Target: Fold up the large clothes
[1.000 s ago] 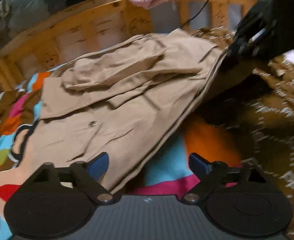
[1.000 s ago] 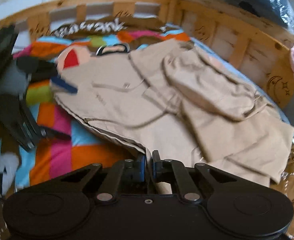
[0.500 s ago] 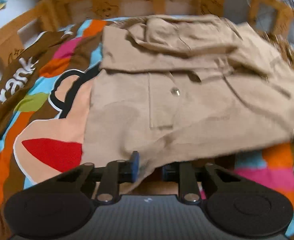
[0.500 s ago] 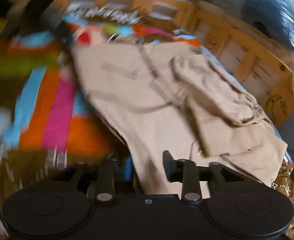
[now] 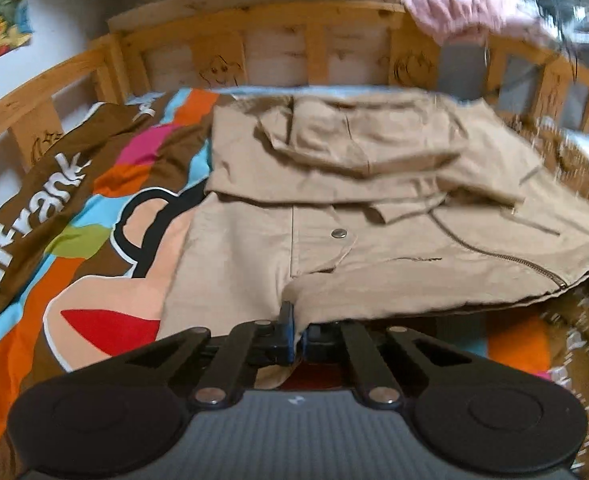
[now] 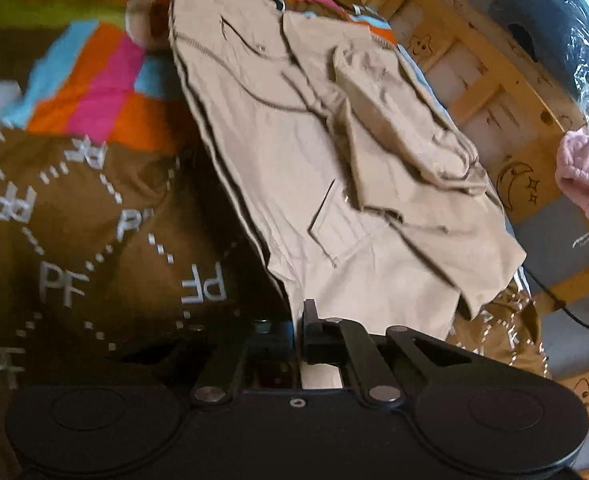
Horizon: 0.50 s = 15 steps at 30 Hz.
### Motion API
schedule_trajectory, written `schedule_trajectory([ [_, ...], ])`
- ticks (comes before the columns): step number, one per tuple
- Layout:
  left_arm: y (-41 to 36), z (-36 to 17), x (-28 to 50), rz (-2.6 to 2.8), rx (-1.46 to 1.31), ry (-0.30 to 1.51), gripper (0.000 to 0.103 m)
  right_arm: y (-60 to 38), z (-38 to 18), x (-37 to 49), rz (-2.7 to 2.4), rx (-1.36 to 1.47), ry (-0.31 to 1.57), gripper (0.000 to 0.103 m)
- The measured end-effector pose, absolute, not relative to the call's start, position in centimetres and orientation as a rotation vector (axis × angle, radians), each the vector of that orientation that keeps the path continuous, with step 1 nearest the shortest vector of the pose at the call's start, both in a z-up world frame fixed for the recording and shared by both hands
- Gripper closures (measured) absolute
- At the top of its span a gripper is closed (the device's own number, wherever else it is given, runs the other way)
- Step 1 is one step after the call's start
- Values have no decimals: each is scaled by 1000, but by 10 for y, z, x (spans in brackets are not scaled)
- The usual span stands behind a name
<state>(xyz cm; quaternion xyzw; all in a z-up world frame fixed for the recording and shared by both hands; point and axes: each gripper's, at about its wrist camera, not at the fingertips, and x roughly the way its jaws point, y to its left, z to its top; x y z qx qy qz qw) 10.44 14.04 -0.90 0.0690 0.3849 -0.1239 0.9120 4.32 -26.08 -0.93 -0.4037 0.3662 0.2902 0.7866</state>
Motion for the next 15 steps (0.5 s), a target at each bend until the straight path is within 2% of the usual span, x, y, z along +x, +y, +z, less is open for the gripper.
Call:
schedule_trajectory([
  [6, 145, 45, 128, -293, 135, 748, 100, -268, 65, 71, 634, -761, 831, 101],
  [10, 130, 75, 196, -320, 190, 726, 99, -268, 89, 137, 552, -760, 778, 101],
  [15, 115, 73, 304, -305, 192, 825, 99, -282, 81, 250, 440, -591, 895, 101],
])
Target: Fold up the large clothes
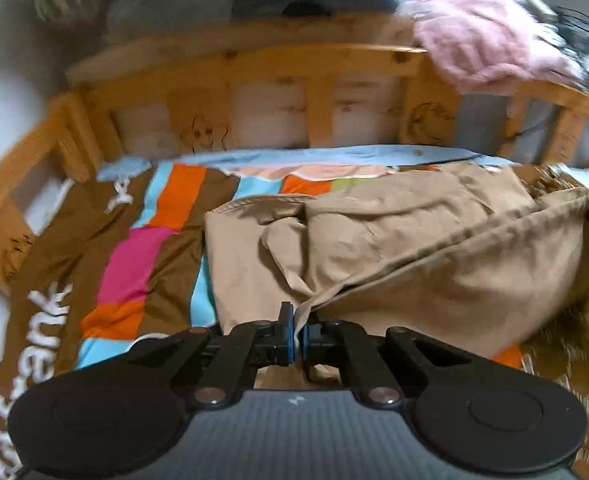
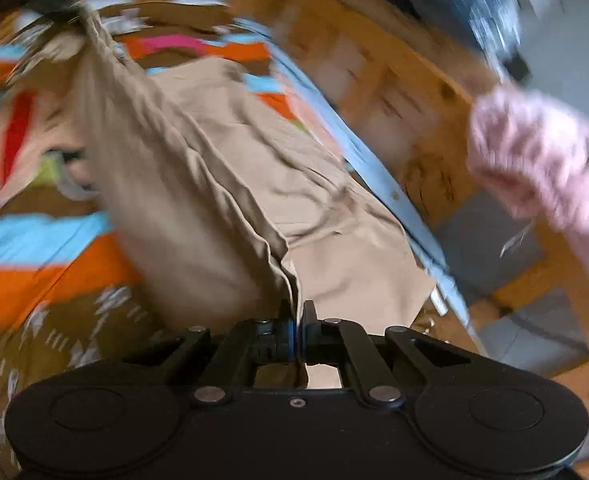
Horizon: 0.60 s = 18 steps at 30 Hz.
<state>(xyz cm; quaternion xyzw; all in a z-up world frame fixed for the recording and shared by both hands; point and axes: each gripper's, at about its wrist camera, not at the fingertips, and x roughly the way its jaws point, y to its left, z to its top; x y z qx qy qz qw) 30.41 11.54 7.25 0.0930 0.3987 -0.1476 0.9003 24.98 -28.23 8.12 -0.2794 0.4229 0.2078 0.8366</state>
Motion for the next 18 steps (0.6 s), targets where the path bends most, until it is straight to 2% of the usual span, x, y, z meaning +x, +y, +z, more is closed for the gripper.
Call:
schedule_trajectory([
  [3, 109, 50, 362, -297, 197, 885, 99, -292, 57, 313, 395, -451, 990, 100],
  [6, 109, 12, 411, -295, 179, 973, 98, -291, 19, 352, 377, -439, 1022, 100],
  [8, 118, -12, 432, -297, 128, 1036, 88, -287, -6, 369, 379, -453, 1047, 97],
  [10, 132, -27, 442, -305, 30, 1073, 83, -288, -24, 380, 379, -421, 1063, 95],
  [12, 144, -31, 437, -317, -34, 1042, 61, -300, -29, 384, 371, -301, 1060, 83],
  [13, 149, -29, 432, -314, -43, 1010, 31, -308, -26, 381, 364, -239, 1038, 74],
  [14, 153, -24, 426, -307, -51, 957, 9, -317, -21, 379, 360, -175, 1014, 60],
  [15, 159, -19, 417, -294, -59, 892, 1, -327, -15, 373, 352, -114, 982, 53],
  [17, 169, -10, 402, -292, -85, 809, 1, -344, -1, 358, 326, -25, 906, 27],
  [18, 174, -6, 397, -305, -102, 804, 1, -350, 7, 349, 312, -4, 864, 24],
])
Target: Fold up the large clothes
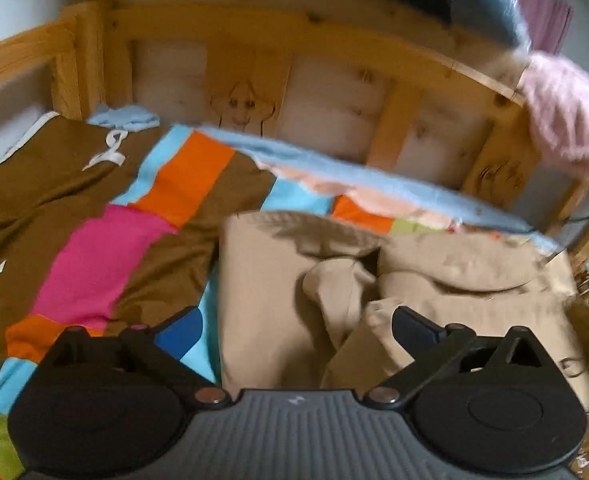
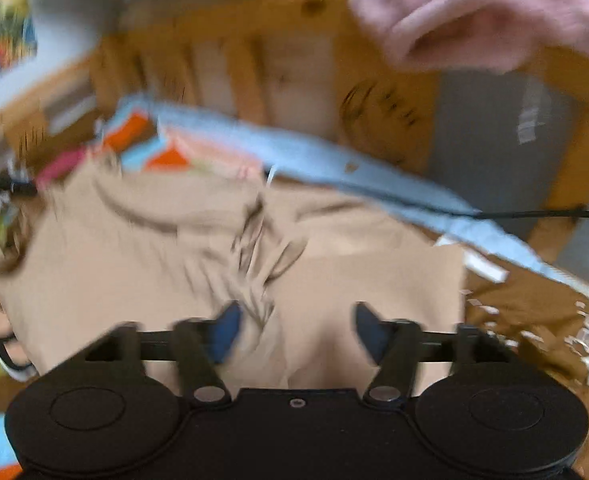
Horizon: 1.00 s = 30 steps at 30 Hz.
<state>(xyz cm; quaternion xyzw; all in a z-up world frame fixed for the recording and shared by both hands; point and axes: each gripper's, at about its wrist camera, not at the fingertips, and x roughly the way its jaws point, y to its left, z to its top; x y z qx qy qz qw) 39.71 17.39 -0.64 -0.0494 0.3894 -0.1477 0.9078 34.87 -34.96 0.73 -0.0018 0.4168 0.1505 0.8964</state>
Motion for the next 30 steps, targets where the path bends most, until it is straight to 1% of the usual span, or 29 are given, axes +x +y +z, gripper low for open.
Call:
schedule_trajectory([
  [1, 178, -4, 392, -304, -119, 809, 1, -353, 15, 342, 311, 8, 833, 20],
  [4, 182, 1, 363, -303, -142, 776, 1, -356, 30, 314, 334, 14, 828, 19],
  [8, 171, 1, 310, -369, -43, 699, 1, -325, 26, 260, 412, -263, 825, 17],
  [10, 158, -6, 289, -398, 15, 707, 1, -309, 14, 237, 463, -406, 801, 19],
  [12, 141, -15, 273, -422, 111, 713, 1, -298, 0, 221, 467, -500, 779, 26],
  [13, 133, -20, 268, -414, 163, 705, 1, -296, -6, 219, 452, -513, 777, 35],
  [14, 125, -24, 266, -391, 222, 695, 2, -295, -11, 218, 423, -507, 783, 49],
  [15, 120, -28, 265, -361, 264, 692, 7, -298, -14, 221, 386, -474, 794, 59],
  [16, 117, -30, 267, -327, 285, 699, 23, -302, -15, 225, 351, -439, 802, 75],
  [17, 117, -32, 271, -307, 285, 717, 50, -307, -13, 230, 312, -386, 806, 79],
  [18, 120, -32, 275, -292, 267, 736, 63, -312, -10, 233, 285, -339, 807, 84],
  [19, 128, -31, 281, -275, 220, 749, 74, -318, -5, 239, 254, -285, 803, 90],
  [20, 138, -28, 283, -242, 153, 744, 83, -324, -1, 244, 225, -238, 800, 93],
  [22, 159, -22, 289, -147, 31, 726, 95, -340, 10, 255, 147, -134, 782, 94],
  [23, 169, -21, 295, -90, -24, 735, 96, -349, 14, 261, 110, -80, 777, 94],
  [26, 187, -32, 314, -9, -112, 804, 96, -368, 6, 278, -9, -4, 787, 94],
  [30, 195, -61, 340, 19, -125, 898, 94, -380, -35, 294, -69, 13, 846, 94],
])
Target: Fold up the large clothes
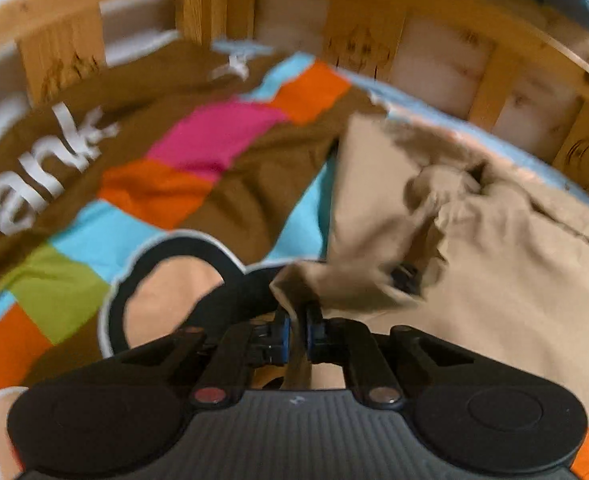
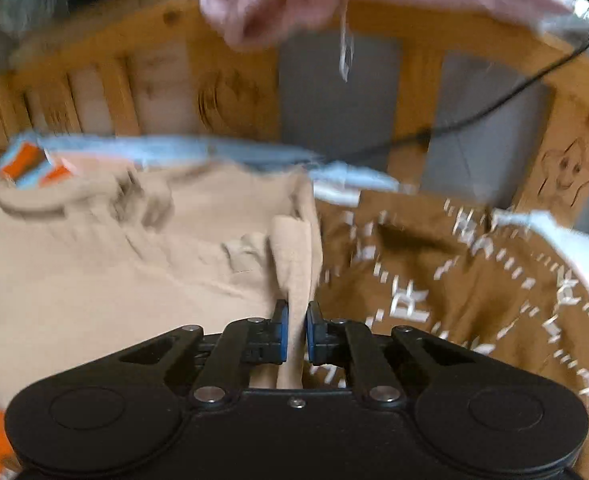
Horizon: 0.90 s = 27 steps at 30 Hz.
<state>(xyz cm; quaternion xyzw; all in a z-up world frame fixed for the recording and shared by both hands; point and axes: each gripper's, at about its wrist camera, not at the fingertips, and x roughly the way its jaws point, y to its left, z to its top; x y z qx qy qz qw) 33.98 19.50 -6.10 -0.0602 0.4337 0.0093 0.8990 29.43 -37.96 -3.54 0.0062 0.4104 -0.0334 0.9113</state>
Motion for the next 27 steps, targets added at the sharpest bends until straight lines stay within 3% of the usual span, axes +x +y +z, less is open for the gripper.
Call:
schedule_trajectory([
  [3, 205, -60, 335, 13, -192, 875, 88, -374, -45, 291, -67, -26, 830, 91],
  [4, 210, -57, 332, 5, -224, 871, 77, -376, -42, 289, -67, -14, 827, 88],
  [5, 216, -55, 326, -5, -259, 862, 56, -379, -36, 287, -65, 1, 825, 83],
  [7, 229, -50, 312, -36, -334, 811, 37, -378, -25, 277, -53, -11, 801, 79],
  [8, 233, -48, 304, -50, -353, 790, 35, -377, -18, 273, -44, -15, 794, 71],
  [10, 236, -48, 295, -85, -367, 788, 35, -374, -13, 260, -31, -16, 812, 62],
  [12, 233, -55, 298, -67, -330, 827, 37, -368, -16, 249, -2, -27, 853, 61],
  [14, 229, -66, 310, -16, -267, 882, 63, -362, -24, 244, 2, -37, 872, 64],
  [15, 228, -70, 315, -15, -268, 901, 65, -361, -30, 245, -16, -35, 877, 67],
  [17, 230, -72, 322, -29, -295, 899, 86, -363, -38, 250, -40, -18, 877, 83],
  [18, 231, -71, 323, -48, -291, 895, 89, -364, -39, 252, -46, -26, 870, 87],
  [22, 252, -70, 324, -93, -377, 906, 88, -381, -42, 261, -40, 55, 888, 89],
  [24, 262, -63, 316, -89, -420, 890, 79, -382, -36, 260, -18, 32, 889, 88],
  [25, 264, -59, 309, -82, -416, 862, 66, -382, -32, 258, -13, 25, 894, 80],
  [26, 265, -54, 299, -89, -413, 833, 54, -384, -27, 255, -6, 38, 904, 66],
  [27, 266, -50, 293, -107, -420, 816, 51, -385, -23, 253, 1, 50, 919, 58],
])
